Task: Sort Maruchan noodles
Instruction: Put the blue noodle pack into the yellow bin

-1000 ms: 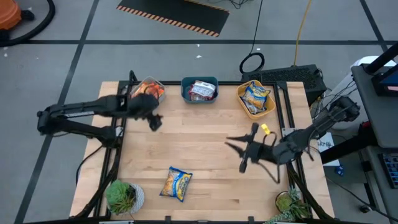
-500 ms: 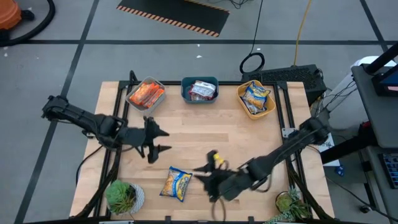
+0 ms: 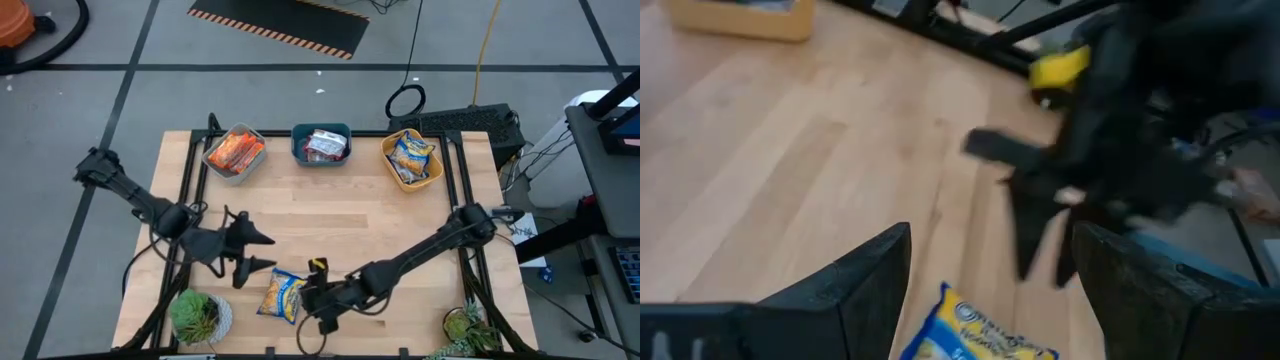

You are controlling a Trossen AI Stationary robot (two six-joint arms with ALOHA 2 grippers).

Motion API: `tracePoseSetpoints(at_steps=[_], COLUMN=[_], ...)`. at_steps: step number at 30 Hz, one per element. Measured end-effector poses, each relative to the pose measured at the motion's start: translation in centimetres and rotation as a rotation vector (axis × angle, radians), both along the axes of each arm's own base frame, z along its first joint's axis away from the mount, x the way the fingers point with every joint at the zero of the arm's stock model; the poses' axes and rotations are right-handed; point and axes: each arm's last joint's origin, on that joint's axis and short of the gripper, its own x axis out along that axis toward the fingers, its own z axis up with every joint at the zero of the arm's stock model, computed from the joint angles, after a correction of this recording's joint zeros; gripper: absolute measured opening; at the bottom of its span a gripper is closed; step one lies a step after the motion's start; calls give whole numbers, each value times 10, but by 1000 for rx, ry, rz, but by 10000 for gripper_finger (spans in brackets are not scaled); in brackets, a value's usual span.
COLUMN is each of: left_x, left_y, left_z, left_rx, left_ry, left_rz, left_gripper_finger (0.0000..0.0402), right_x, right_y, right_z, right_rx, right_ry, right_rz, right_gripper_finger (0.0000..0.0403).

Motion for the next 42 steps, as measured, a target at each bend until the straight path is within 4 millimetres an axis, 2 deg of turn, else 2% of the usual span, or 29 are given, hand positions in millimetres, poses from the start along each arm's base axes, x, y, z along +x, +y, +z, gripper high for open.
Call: tracePoseSetpoints(at_steps=[11,21,28,34,38,42], left_x=[-4,-3,-4,-4,-3,-4], left_y=[-10,-8,-8,-8,-8,-8], left_z=[4,3,3,3,3,3], left_rx=[17,50,70,74,76,76], left_ry=[-51,-48,-46,-49,-51,-51], left_rz=[-16,-23,-33,-26,-19,-19], left_gripper_finger=[278,278,278,278,278,278], right_x=[8,23,25,28,27,25], right_y=[-7,-32,-36,-38,-46,-50], right_z=[-32,-68,-78,-78,-89,-95], right_rx=[-116,-142,-45,-31,21,57], right_ry=[90,190,255,217,214,235], right_rz=[45,-11,19,19,35,47], right_gripper_finger=[172,191,195,194,183,146])
